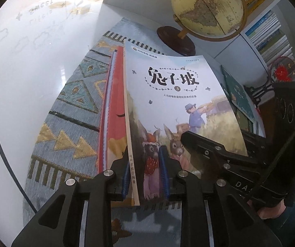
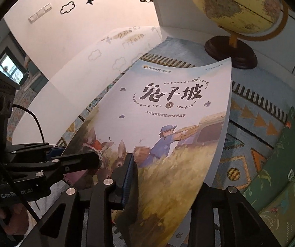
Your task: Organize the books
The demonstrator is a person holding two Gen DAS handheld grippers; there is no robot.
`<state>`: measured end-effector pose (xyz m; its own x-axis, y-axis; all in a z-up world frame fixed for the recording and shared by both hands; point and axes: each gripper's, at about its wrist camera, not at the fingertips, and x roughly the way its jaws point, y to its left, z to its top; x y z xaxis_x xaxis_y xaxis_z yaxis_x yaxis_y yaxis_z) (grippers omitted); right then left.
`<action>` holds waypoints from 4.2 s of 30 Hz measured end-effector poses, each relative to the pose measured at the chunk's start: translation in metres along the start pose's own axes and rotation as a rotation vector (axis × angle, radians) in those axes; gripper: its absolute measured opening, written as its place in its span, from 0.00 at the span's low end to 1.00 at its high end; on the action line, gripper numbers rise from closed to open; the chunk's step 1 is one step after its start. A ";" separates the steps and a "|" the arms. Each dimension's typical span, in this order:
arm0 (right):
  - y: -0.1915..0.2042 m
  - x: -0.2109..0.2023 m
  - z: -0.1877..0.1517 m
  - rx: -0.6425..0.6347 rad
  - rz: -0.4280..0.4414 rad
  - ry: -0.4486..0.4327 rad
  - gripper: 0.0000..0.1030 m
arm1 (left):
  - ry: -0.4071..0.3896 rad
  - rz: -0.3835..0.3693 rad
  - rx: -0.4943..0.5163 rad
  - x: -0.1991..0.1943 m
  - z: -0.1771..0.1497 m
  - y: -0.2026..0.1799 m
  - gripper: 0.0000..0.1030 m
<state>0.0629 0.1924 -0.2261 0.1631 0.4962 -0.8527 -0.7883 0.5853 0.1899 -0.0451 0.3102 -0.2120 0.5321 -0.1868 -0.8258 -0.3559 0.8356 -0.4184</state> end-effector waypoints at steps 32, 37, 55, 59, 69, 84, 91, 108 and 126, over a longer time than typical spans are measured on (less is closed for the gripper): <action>-0.214 -0.219 -0.148 0.538 -0.162 -0.168 0.50 | -0.011 -0.051 0.428 0.047 0.028 -0.260 0.86; -0.278 -0.252 -0.141 0.589 -0.257 -0.221 0.52 | 0.007 -0.034 0.471 0.088 0.040 -0.311 0.86; -0.381 -0.149 -0.047 0.582 -0.247 -0.122 0.52 | 0.074 0.055 0.325 0.201 0.103 -0.299 0.85; -0.386 -0.134 -0.040 0.557 -0.257 -0.103 0.52 | 0.096 0.034 0.310 0.210 0.104 -0.294 0.85; -0.384 -0.115 -0.042 0.570 -0.192 -0.134 0.39 | 0.097 -0.020 0.353 0.217 0.098 -0.307 0.83; -0.382 -0.160 -0.070 0.673 0.126 -0.291 0.38 | 0.093 -0.179 0.370 0.172 0.062 -0.308 0.79; -0.321 -0.193 -0.116 0.504 -0.021 -0.200 0.38 | 0.160 -0.268 0.372 0.142 0.006 -0.314 0.79; -0.327 -0.231 -0.240 0.665 -0.132 -0.097 0.42 | 0.257 -0.251 0.391 0.169 -0.047 -0.334 0.78; -0.348 -0.214 -0.216 0.539 -0.164 -0.165 0.42 | 0.190 -0.244 0.388 0.161 -0.042 -0.340 0.44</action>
<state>0.1746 -0.2559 -0.2148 0.3818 0.4391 -0.8133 -0.3387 0.8852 0.3189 0.1295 -0.0254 -0.2185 0.4023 -0.4617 -0.7905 0.0931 0.8797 -0.4664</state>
